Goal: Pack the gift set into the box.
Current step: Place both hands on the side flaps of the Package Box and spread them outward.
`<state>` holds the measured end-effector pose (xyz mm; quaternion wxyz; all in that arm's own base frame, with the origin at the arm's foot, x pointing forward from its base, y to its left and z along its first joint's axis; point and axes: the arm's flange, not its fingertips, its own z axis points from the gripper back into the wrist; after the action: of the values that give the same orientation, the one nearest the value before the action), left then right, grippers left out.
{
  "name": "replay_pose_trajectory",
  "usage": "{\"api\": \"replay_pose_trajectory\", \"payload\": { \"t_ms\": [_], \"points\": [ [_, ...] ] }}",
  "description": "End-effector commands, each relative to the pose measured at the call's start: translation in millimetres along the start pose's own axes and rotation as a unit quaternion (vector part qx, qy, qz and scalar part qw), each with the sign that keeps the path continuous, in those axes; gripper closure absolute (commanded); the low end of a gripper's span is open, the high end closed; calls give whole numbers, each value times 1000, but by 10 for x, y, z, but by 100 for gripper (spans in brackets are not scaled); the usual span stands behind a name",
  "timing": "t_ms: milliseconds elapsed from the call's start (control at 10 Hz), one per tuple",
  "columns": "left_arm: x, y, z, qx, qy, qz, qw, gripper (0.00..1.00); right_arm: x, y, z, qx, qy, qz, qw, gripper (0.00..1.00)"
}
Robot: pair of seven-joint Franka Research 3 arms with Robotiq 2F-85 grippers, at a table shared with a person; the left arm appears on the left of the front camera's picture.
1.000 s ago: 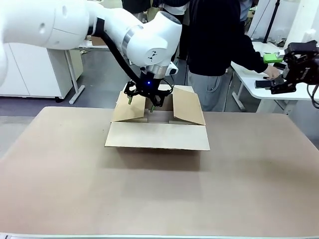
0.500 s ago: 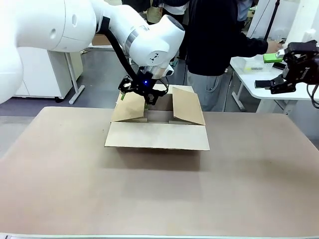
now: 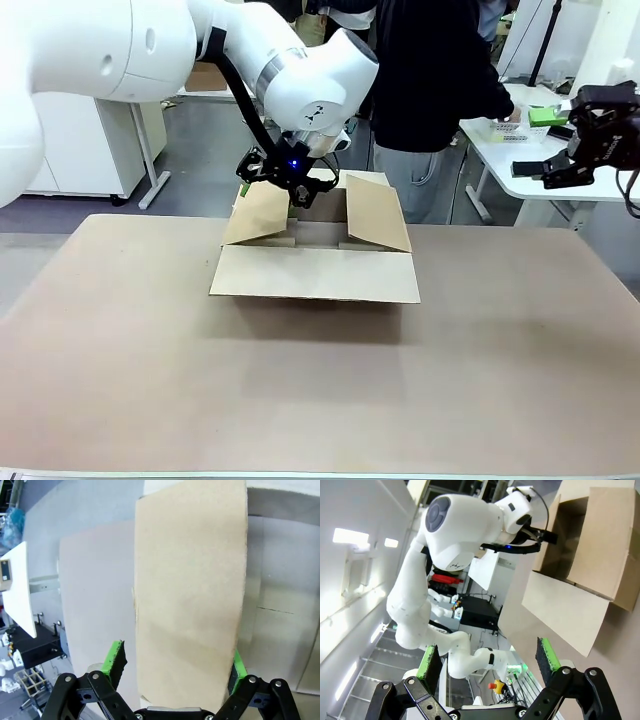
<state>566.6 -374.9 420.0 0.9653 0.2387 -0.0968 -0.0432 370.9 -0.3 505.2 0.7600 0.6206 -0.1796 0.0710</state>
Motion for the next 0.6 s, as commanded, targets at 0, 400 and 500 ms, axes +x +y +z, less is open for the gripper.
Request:
{"api": "replay_pose_trajectory", "payload": {
  "t_ms": [0, 400, 500],
  "points": [
    [-80, 152, 102, 21, -19, 27, 999, 0, 15, -6, -15, 8, -4, 14, 1000, 0],
    [-98, 545, 295, 12, -32, 68, 997, 0, 15, -6, -15, 8, -4, 14, 1000, 0],
    [-95, 691, 311, 4, -30, 85, 996, 0, 15, -6, -15, 8, -4, 14, 1000, 0]
  ]
}}
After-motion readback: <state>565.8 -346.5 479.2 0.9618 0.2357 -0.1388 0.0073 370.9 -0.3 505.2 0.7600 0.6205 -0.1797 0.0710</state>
